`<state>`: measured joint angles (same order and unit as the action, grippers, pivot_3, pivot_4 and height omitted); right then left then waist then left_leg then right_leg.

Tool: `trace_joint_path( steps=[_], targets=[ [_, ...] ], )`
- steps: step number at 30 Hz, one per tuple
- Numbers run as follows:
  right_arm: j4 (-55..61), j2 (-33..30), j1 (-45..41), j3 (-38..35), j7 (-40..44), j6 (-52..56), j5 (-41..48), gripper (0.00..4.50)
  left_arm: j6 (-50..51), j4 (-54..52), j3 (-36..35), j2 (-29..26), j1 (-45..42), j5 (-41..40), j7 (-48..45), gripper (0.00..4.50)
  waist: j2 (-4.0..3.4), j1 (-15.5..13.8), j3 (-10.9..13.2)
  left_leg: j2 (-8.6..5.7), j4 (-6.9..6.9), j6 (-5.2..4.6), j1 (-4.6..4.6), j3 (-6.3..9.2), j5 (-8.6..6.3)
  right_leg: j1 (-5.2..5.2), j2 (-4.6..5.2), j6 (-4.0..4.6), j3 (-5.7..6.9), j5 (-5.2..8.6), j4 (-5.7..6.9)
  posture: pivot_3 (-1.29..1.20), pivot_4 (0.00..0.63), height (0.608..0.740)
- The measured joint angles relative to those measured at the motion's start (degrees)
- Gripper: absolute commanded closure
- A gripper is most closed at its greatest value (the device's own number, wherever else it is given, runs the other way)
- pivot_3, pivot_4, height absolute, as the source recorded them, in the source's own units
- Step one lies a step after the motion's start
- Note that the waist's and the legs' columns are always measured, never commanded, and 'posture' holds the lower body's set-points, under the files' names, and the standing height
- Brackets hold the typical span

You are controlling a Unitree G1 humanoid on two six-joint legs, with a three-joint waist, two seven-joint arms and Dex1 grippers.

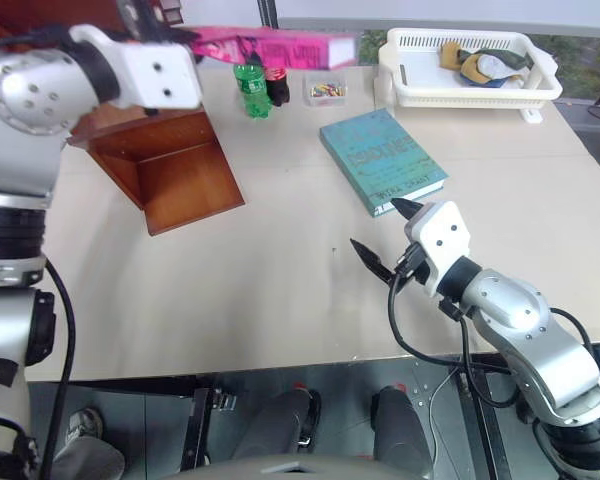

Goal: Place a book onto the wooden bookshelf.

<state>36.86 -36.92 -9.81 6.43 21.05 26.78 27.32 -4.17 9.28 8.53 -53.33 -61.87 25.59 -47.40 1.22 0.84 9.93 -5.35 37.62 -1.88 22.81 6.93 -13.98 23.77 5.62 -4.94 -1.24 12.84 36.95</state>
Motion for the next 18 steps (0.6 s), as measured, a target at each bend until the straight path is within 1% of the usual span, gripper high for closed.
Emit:
trace_joint_path(
  steps=[4, 9, 12, 14, 16, 18],
  targets=[
    [-5.16, 3.69, -3.63, 1.8, 3.33, -2.8, -2.8, 0.0, 8.89, -2.84, -0.23, -1.77, -1.07, -1.01, -6.16, 3.84, 0.06, 0.19, 0.04, 0.03, 0.04, 0.01, 0.01, 0.02, 0.0, 0.01, -0.05, 0.0, 0.01, 0.0, 0.04, 0.0, 0.15, 0.74],
    [-9.75, 6.56, -5.96, 2.33, 6.45, -5.41, -5.62, 0.0, 17.57, -7.67, -1.56, -5.17, -4.02, -6.61, -16.09, 3.84, 0.04, 0.4, 0.05, 0.05, 0.03, 0.01, 0.02, 0.0, 0.0, 0.05, -0.06, 0.0, -0.01, 0.0, 0.05, 0.0, 0.15, 0.74],
    [-12.03, 8.1, -7.22, 2.65, 8.56, -7.14, -6.8, 0.0, 20.61, -9.14, -1.56, -9.83, -4.15, -7.74, -21.07, 3.84, 0.03, 0.89, 0.06, 0.05, 0.03, 0.02, 0.01, -0.02, 0.0, 0.1, -0.07, 0.01, -0.04, 0.0, 0.13, 0.0, 0.15, 0.74],
    [-13.18, 8.29, -7.76, 2.69, 9.6, -7.67, -7.33, 0.0, 22.24, -9.8, -1.79, -13.12, -2.8, -7.66, -22.7, 3.84, 0.01, 1.53, 0.06, 0.07, 0.03, 0.02, -0.02, -0.04, 0.0, 0.11, -0.11, 0.01, -0.07, 0.0, 0.17, 0.0, 0.15, 0.74],
    [-13.72, 8.45, -8.24, 2.62, 10.59, -8.59, -8.06, 0.0, 23.87, -11.74, -2.59, -16.42, 1.98, -7.42, -23.64, 3.84, -0.06, 1.74, 0.09, 0.12, 0.01, 0.02, -0.06, -0.13, 0.0, 0.15, -0.15, 0.01, -0.15, 0.01, 0.21, 0.0, 0.15, 0.74],
    [-13.91, 8.39, -8.44, 2.43, 11.32, -9.19, -8.31, 0.0, 24.83, -12.5, -2.77, -18.05, 6.08, -7.03, -23.72, 3.84, -0.07, 1.69, 0.11, 0.19, 0.0, 0.02, -0.06, -0.13, 0.0, 0.18, -0.21, 0.02, -0.16, 0.01, 0.27, 0.0, 0.15, 0.74]
  ],
)
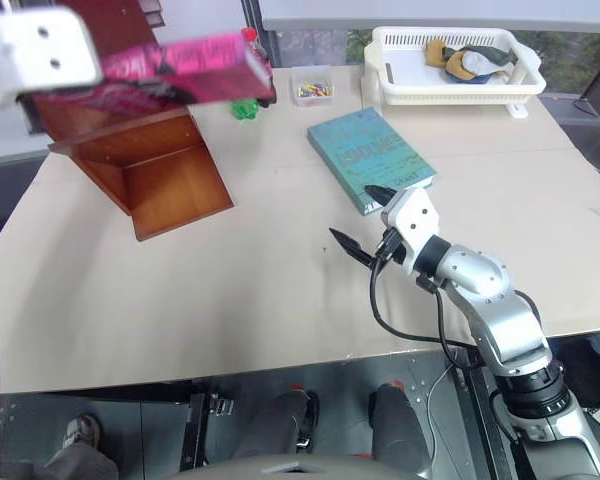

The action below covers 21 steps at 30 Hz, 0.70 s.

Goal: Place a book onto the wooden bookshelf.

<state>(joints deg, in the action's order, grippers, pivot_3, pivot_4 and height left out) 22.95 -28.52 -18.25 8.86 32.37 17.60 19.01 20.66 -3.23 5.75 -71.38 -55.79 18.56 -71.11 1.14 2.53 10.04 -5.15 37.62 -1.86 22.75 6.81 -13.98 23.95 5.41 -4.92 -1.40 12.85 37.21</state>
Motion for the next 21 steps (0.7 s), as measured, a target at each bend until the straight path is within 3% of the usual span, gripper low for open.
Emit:
trace_joint_path(
  steps=[1, 6, 11, 14, 17, 21],
  targets=[
    [0.03, -0.17, -0.21, -0.38, 0.97, -0.32, 0.03, 0.0, 0.36, -1.15, -1.77, -1.89, 4.54, 0.3, 1.09, 3.84, -0.01, 0.07, 0.01, 0.08, 0.0, 0.0, 0.0, -0.06, 0.0, 0.05, -0.04, 0.0, -0.06, 0.0, 0.02, 0.0, 0.15, 0.74],
    [1.1, -1.38, -0.36, -3.24, 2.72, -0.28, 1.15, 0.0, 0.53, -3.4, -5.61, -5.84, 11.36, 0.25, 2.19, 3.84, -0.01, 0.22, 0.01, 0.22, 0.0, -0.12, -0.12, -0.29, -0.1, 0.08, -0.15, 0.01, -0.23, 0.0, 0.17, 0.0, 0.15, 0.74],
    [2.09, -2.21, -0.51, -5.51, 3.37, 0.58, 2.01, 0.0, 2.68, -4.24, -6.5, -6.85, 13.36, -0.07, 2.18, 3.84, -0.04, 0.97, 0.02, 0.32, -0.07, -0.22, -0.28, -0.45, -0.15, 0.13, -0.25, 0.02, -0.4, 0.01, 0.38, 0.0, 0.15, 0.74],
    [2.09, -2.66, -1.62, -6.91, 3.69, 1.14, 2.76, 0.0, 4.61, -4.14, -6.48, -6.77, 13.43, -1.05, 2.08, 2.81, -0.04, 1.13, 0.02, 0.35, -0.07, -0.22, -0.34, -0.49, -0.16, 0.12, -0.27, 0.02, -0.43, 0.01, 0.49, 0.0, 0.15, 0.74],
    [2.09, -3.14, -2.29, -8.11, 4.16, 1.16, 3.12, 0.0, 6.13, -3.12, -6.15, -5.4, 13.41, -2.39, 2.26, 1.43, -0.03, 0.85, 0.03, 0.35, -0.06, -0.21, -0.33, -0.45, -0.15, 0.13, -0.28, 0.02, -0.42, 0.0, 0.56, 0.0, 0.15, 0.74],
    [1.72, -3.15, -2.59, -8.29, 5.02, 1.16, 3.23, 0.0, 8.21, -2.63, -7.73, -3.92, 13.06, -6.28, 2.73, 1.43, 0.01, 0.56, 0.05, 0.36, 0.01, -0.19, -0.25, -0.43, -0.14, 0.15, -0.29, 0.04, -0.4, 0.0, 0.53, 0.0, 0.15, 0.74]
  ],
)
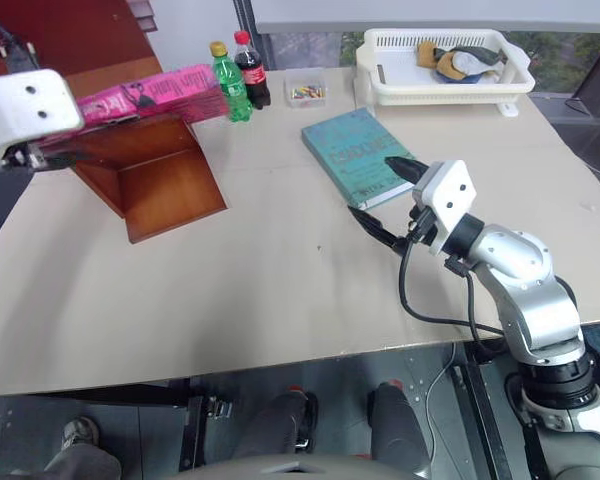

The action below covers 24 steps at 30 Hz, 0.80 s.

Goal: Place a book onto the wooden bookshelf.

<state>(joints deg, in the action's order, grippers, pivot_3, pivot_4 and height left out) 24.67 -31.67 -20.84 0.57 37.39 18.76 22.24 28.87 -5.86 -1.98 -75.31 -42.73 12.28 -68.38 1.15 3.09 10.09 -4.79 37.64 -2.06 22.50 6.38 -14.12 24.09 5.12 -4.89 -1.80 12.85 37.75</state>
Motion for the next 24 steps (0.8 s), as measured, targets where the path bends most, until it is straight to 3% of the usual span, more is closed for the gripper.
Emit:
trace_joint_path(
  steps=[3, 7, 12, 14, 16, 18, 21, 24],
  targets=[
    [-0.66, -0.04, -0.45, -0.07, 0.61, 0.04, 0.14, 0.0, 1.22, -0.22, -3.54, 0.87, -0.18, -3.23, 0.35, 1.43, -0.01, -0.16, 0.0, 0.0, 0.0, 0.02, 0.04, 0.01, 0.01, 0.04, 0.01, 0.01, 0.0, 0.0, -0.04, 0.0, 0.15, 0.74],
    [-1.66, -0.45, -2.06, -0.17, 2.23, 0.65, 0.51, 0.0, 10.79, -5.73, -14.47, 6.2, -3.87, -18.3, -0.41, 1.43, 0.01, -0.72, 0.01, -0.01, 0.12, 0.13, 0.25, 0.04, 0.06, 0.15, 0.03, 0.01, 0.03, 0.0, -0.06, 0.0, 0.15, 0.74],
    [-2.22, -0.69, -2.15, -0.3, 2.71, 1.42, 0.78, 0.0, 21.22, -14.03, -22.86, 12.92, -2.35, -31.55, 0.2, 1.43, -0.04, -0.79, -0.01, -0.02, 0.17, 0.14, 0.23, 0.05, 0.07, 0.13, 0.05, 0.01, 0.02, -0.01, -0.02, 0.0, 0.15, 0.74],
    [-1.95, -1.02, -1.9, -0.57, 2.43, 2.8, 0.96, 0.0, 26.94, -21.87, -26.67, 24.24, 2.18, -39.26, 5.03, 1.43, -0.28, -1.09, -0.15, -0.04, 0.31, 0.19, 0.09, 0.08, 0.09, -0.07, 0.12, 0.02, 0.05, 0.0, 0.01, 0.0, 0.15, 0.74],
    [0.45, -1.04, -0.34, -0.57, 1.72, 4.48, 1.01, 0.0, 28.14, -27.58, -23.5, 35.08, 12.14, -42.6, 11.46, 1.43, -0.2, -1.18, -0.11, -0.03, 0.44, 0.2, 0.16, 0.17, 0.09, -0.09, 0.1, 0.03, 0.09, -0.02, 0.07, 0.0, 0.15, 0.74],
    [1.41, -1.05, 0.96, -0.54, 0.75, 5.44, 0.69, 0.0, 26.84, -27.62, -21.8, 37.84, 15.99, -42.23, 14.48, 1.43, -0.01, -1.09, -0.01, 0.02, 0.5, 0.21, 0.24, 0.19, 0.07, 0.0, 0.0, 0.19, 0.07, -0.14, 0.07, 0.0, 0.15, 0.74],
    [2.99, -1.06, 5.16, -0.48, -2.07, 8.27, -0.57, 0.71, 21.18, -26.09, -18.38, 43.39, 25.37, -39.26, 19.69, 2.05, -0.04, -1.21, -0.04, 0.02, 0.46, 0.19, 0.15, 0.06, -0.01, 0.02, 0.01, 0.28, -0.07, -0.19, 0.08, 0.0, 0.15, 0.74],
    [4.32, -1.4, 9.57, -1.32, -5.2, 10.16, -2.62, 1.82, 12.97, -23.37, -16.59, 47.44, 31.61, -36.96, 22.55, 3.16, -0.07, -2.08, -0.06, 0.03, 0.49, 0.16, 0.12, 0.05, -0.04, -0.02, 0.03, 0.29, -0.06, -0.2, 0.05, 0.0, 0.15, 0.74]
  ],
)
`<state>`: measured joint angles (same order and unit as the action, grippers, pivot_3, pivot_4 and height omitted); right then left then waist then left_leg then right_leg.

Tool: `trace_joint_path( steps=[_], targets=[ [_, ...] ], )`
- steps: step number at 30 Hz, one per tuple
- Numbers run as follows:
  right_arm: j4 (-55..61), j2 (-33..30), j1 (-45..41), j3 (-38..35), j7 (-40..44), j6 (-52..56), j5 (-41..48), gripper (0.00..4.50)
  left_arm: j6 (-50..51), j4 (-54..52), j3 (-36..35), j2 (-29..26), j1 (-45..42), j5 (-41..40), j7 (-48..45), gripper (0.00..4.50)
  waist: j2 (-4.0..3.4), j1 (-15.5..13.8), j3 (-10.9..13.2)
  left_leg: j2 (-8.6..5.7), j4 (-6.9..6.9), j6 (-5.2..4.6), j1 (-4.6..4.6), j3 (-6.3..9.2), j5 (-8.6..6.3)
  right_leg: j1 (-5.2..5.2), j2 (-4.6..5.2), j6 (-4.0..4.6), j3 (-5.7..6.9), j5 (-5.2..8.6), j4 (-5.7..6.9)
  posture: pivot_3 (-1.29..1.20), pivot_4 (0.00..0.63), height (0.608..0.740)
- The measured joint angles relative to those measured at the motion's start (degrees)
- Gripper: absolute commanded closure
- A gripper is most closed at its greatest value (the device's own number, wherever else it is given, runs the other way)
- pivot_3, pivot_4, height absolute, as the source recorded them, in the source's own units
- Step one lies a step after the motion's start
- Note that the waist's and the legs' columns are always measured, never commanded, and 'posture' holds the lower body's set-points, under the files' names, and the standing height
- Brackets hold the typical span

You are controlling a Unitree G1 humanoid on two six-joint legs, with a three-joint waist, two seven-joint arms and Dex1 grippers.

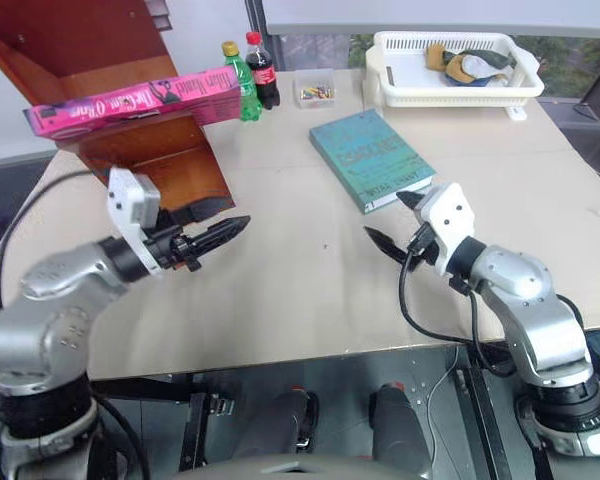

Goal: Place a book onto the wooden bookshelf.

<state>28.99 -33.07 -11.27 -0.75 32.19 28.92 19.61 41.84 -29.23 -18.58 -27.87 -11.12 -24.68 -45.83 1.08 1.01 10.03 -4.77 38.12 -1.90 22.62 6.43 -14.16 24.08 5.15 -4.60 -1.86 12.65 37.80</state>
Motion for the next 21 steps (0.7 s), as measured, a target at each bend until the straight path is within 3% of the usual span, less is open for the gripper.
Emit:
trace_joint_path(
  steps=[1, 3, 5, 8, 9, 11, 21],
  targets=[
    [0.27, -0.41, 1.77, -0.43, -0.55, 0.56, -0.4, 2.28, -2.39, 1.15, 0.9, 0.7, 1.73, 0.94, 0.57, 3.59, -0.01, -0.31, 0.0, 0.0, 0.01, 0.0, 0.0, 0.0, 0.0, 0.0, 0.0, 0.0, 0.01, 0.0, 0.0, 0.0, 0.15, 0.74],
    [1.85, -0.88, 6.38, -2.63, -1.22, 2.24, -0.16, 2.21, -7.5, 4.15, 1.6, 2.14, 4.16, 2.04, 1.4, 3.35, -0.01, -1.07, 0.0, 0.0, 0.02, -0.02, 0.03, 0.03, -0.01, -0.02, 0.01, 0.0, 0.06, 0.0, -0.05, 0.0, 0.15, 0.74],
    [2.89, -2.22, 9.02, -4.0, -0.89, 3.32, 0.52, 1.69, -10.81, 5.89, 1.52, 2.14, 5.07, 2.1, 1.08, 2.77, -0.01, -1.39, 0.0, 0.0, 0.04, -0.03, 0.03, 0.02, -0.02, -0.05, 0.01, 0.0, 0.07, 0.0, -0.09, 0.0, 0.15, 0.74],
    [5.59, -3.0, 12.47, -7.16, -0.13, 4.48, 2.05, 0.2, -15.72, 7.4, 1.42, 1.16, 7.07, 2.14, -0.18, 1.16, -0.05, -1.61, -0.03, 0.02, 0.04, -0.04, 0.01, 0.0, -0.03, -0.1, 0.01, 0.0, 0.07, 0.01, -0.15, 0.0, 0.15, 0.74],
    [6.76, -3.6, 14.0, -8.25, 0.04, 4.74, 2.56, 0.0, -17.36, 8.1, 1.2, 0.61, 8.1, 2.13, -0.5, 0.75, -0.05, -1.62, -0.03, 0.03, 0.04, -0.04, 0.01, 0.0, -0.03, -0.09, 0.01, 0.0, 0.08, 0.01, -0.16, 0.0, 0.15, 0.74],
    [8.29, -4.41, 16.6, -10.5, 0.38, 5.16, 3.53, 0.0, -18.63, 8.51, 0.6, -0.23, 10.22, 1.92, -0.95, 0.04, -0.06, -1.66, -0.03, 0.04, 0.04, -0.05, 0.02, 0.01, -0.03, -0.11, 0.01, 0.0, 0.11, 0.01, -0.17, 0.0, 0.15, 0.74],
    [13.74, -8.29, 28.04, -23.51, 4.45, 5.6, 6.09, 0.0, -18.9, 7.23, -8.0, -7.84, 21.38, -1.91, -3.03, 0.04, -0.07, -1.78, -0.02, 0.11, 0.04, -0.06, 0.0, 0.16, -0.04, -0.36, 0.01, 0.07, 0.34, 0.09, -0.47, 0.0, 0.15, 0.74]
  ],
)
